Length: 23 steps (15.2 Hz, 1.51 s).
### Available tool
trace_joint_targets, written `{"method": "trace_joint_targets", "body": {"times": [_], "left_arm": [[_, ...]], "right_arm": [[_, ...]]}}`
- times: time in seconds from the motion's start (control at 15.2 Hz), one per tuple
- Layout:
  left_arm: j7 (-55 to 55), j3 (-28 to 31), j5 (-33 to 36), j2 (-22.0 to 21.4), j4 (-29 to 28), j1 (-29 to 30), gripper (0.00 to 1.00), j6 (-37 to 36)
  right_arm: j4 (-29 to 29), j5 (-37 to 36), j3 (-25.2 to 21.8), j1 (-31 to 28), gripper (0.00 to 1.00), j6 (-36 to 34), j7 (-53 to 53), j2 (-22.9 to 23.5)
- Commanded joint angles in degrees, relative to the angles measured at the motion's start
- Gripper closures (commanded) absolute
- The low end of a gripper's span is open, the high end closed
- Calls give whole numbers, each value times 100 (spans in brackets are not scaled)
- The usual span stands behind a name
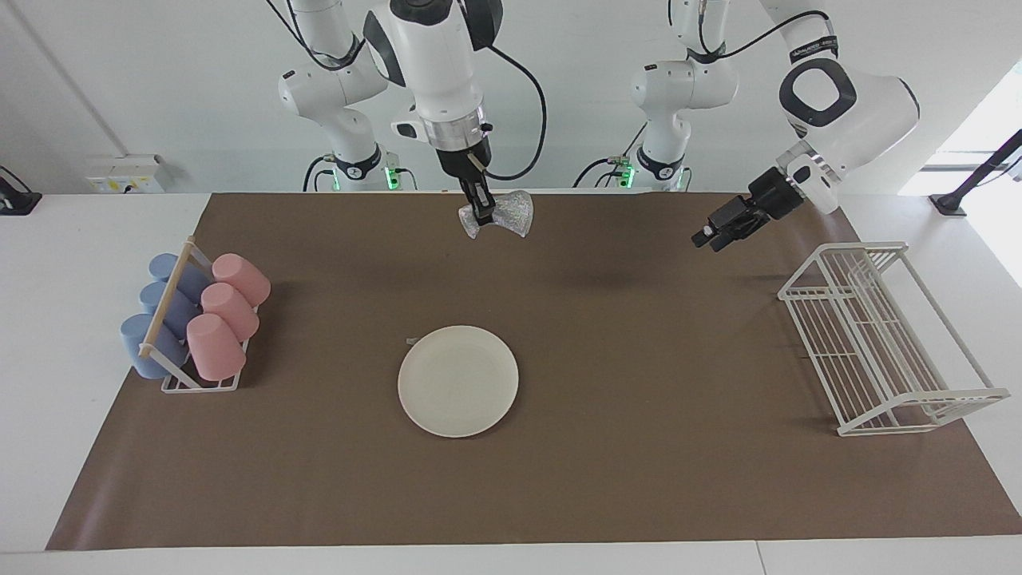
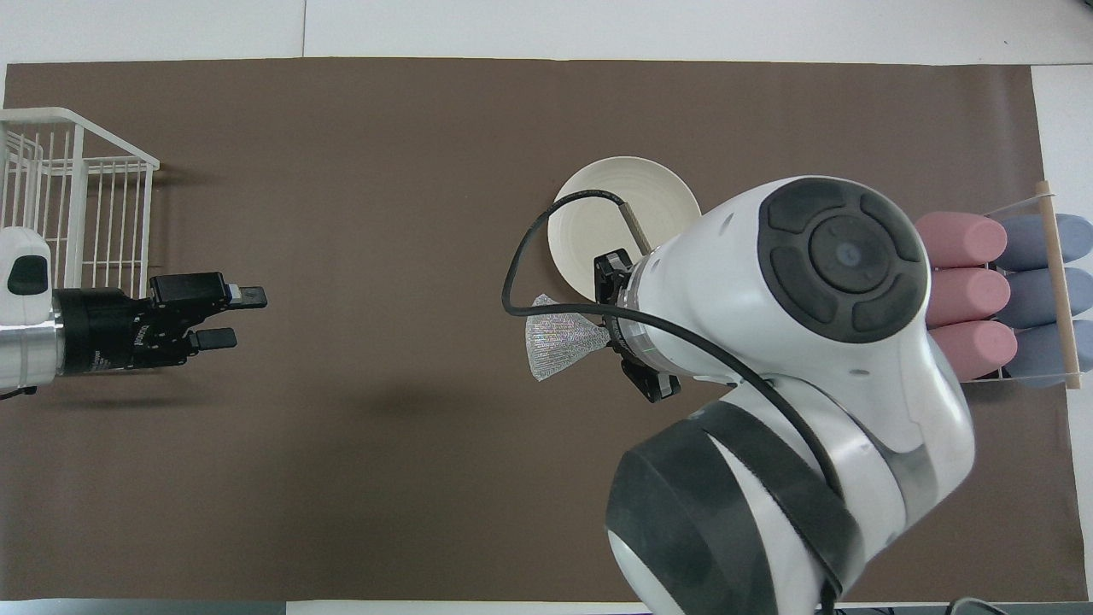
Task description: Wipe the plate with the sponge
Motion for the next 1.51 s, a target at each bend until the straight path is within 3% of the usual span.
{"method": "trace_joint_targets", "body": {"times": [0.0, 0.33, 0.53, 0.92, 1.25, 1.38, 1.45], "left_arm": [[46, 18, -929, 72, 155, -2, 0, -366], [309, -9, -2134, 45, 138, -361, 0, -657], [695, 0, -2583, 133, 129, -713, 0, -859], [908, -18, -2681, 441, 243, -1144, 0, -1193], [908, -18, -2919, 555, 313, -1391, 4, -780], [917, -18, -2884, 564, 340, -1382, 16, -833], [917, -9, -2857, 564, 340, -1365, 31, -885]], "right_arm": [[351, -87, 28, 158, 100, -269, 555, 134], [491, -289, 37, 590, 100, -93, 1548, 309], [1421, -324, 37, 880, 100, -233, 2295, 993], [1608, -860, 37, 1056, 100, -480, 2412, 1127], [1608, -869, 37, 1170, 100, -524, 2412, 1127], [1608, -869, 37, 1179, 100, -524, 2420, 1127], [1608, -869, 37, 1179, 100, -524, 2420, 1127]]}}
